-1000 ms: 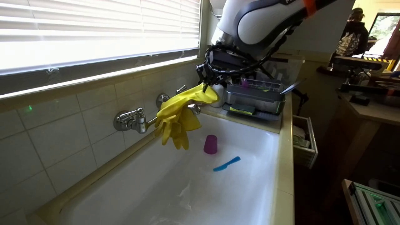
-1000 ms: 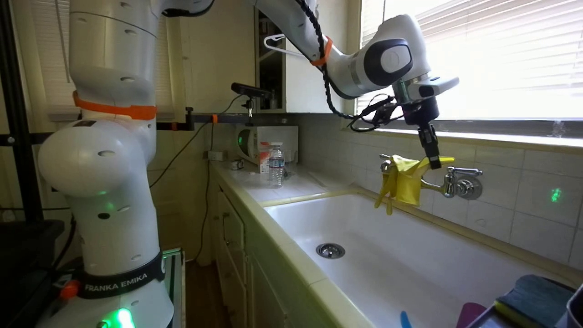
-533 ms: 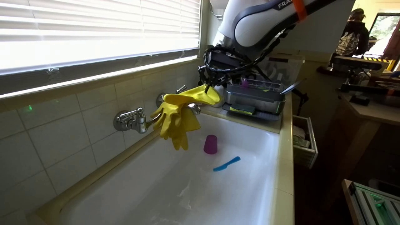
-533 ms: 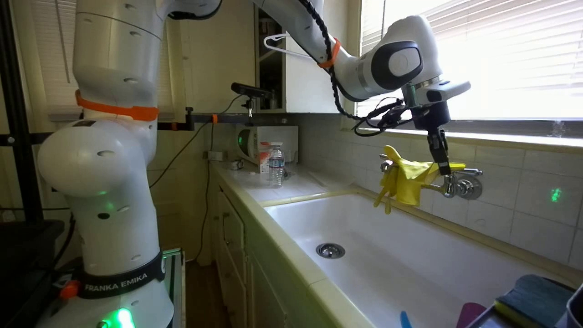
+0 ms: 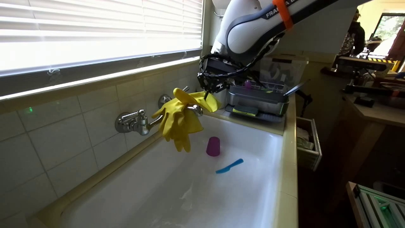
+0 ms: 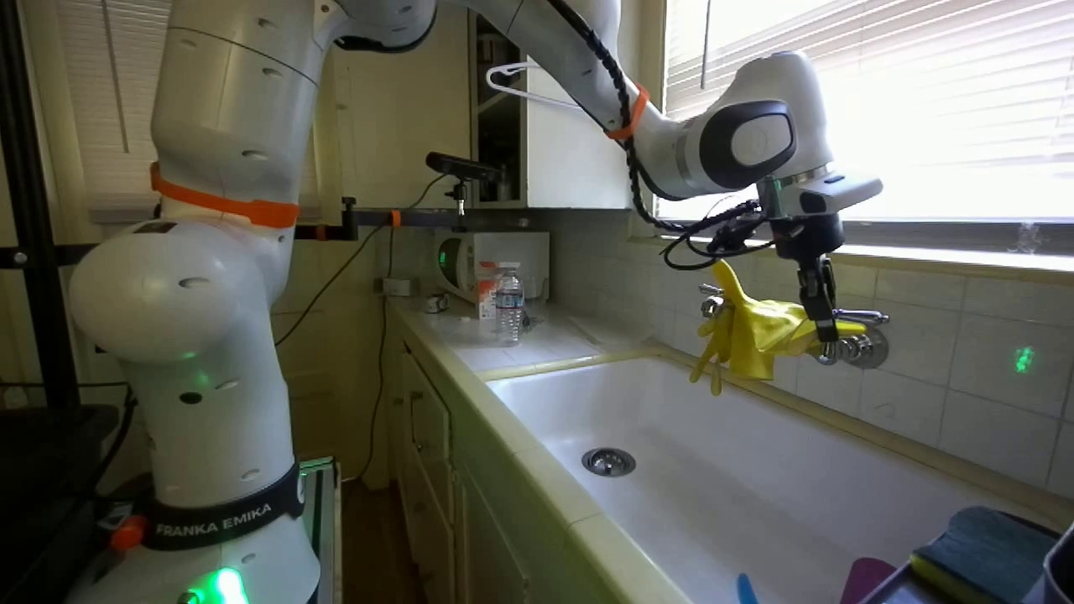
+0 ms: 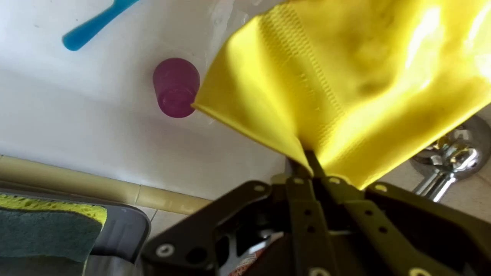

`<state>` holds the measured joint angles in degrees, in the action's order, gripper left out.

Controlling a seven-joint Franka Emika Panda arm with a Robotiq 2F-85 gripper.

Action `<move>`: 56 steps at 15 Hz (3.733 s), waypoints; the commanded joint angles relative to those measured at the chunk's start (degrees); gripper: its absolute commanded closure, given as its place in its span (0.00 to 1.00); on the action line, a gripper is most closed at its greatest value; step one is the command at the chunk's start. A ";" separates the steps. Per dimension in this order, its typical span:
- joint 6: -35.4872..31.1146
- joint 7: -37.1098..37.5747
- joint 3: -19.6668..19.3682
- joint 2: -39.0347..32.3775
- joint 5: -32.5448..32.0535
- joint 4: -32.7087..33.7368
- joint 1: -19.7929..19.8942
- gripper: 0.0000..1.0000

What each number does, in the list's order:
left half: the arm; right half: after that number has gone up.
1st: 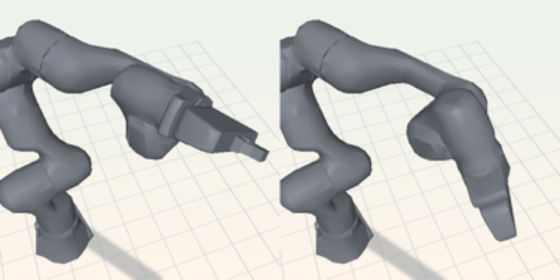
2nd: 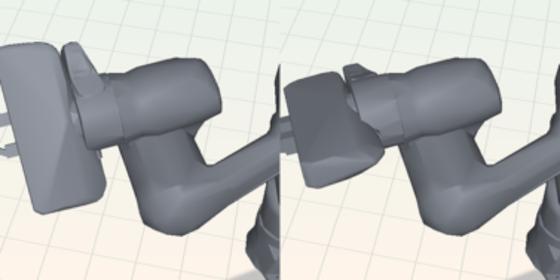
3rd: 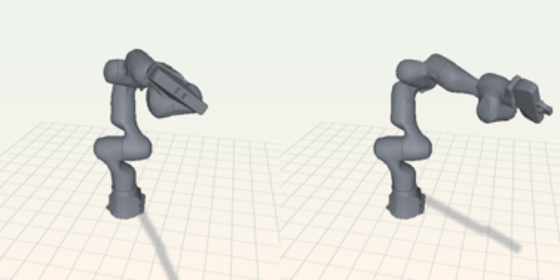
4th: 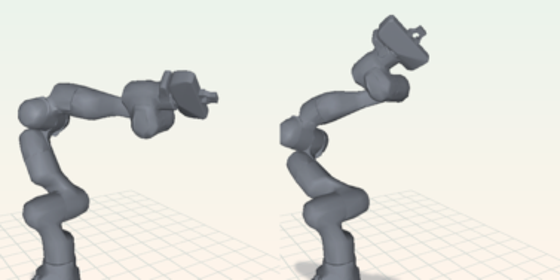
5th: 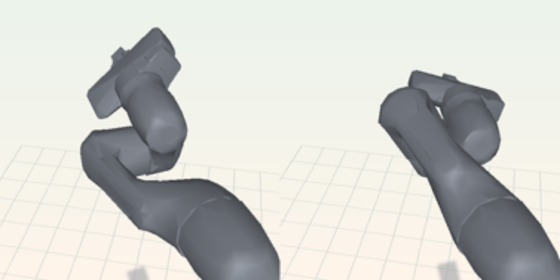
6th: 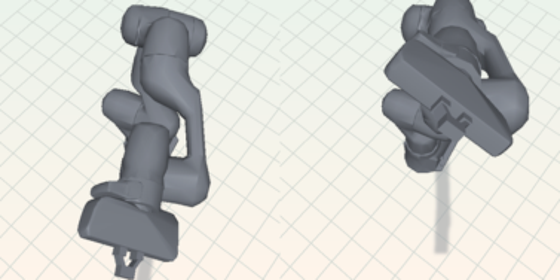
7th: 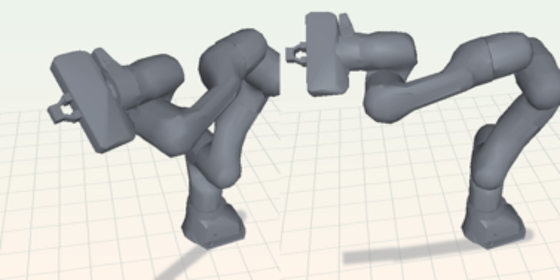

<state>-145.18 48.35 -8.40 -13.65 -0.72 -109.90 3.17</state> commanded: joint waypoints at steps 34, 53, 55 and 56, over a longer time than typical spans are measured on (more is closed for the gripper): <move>14.01 1.09 2.99 13.23 -19.08 -7.46 -5.36 0.00; 3.87 -21.13 10.36 28.94 -9.76 -27.50 -4.54 0.00; 3.14 -22.89 10.64 29.80 -7.90 -28.58 -4.41 0.00; 2.69 -23.72 10.69 30.32 -6.77 -29.21 -4.49 0.00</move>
<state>-140.26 27.88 1.50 13.69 -10.91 -135.46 -2.01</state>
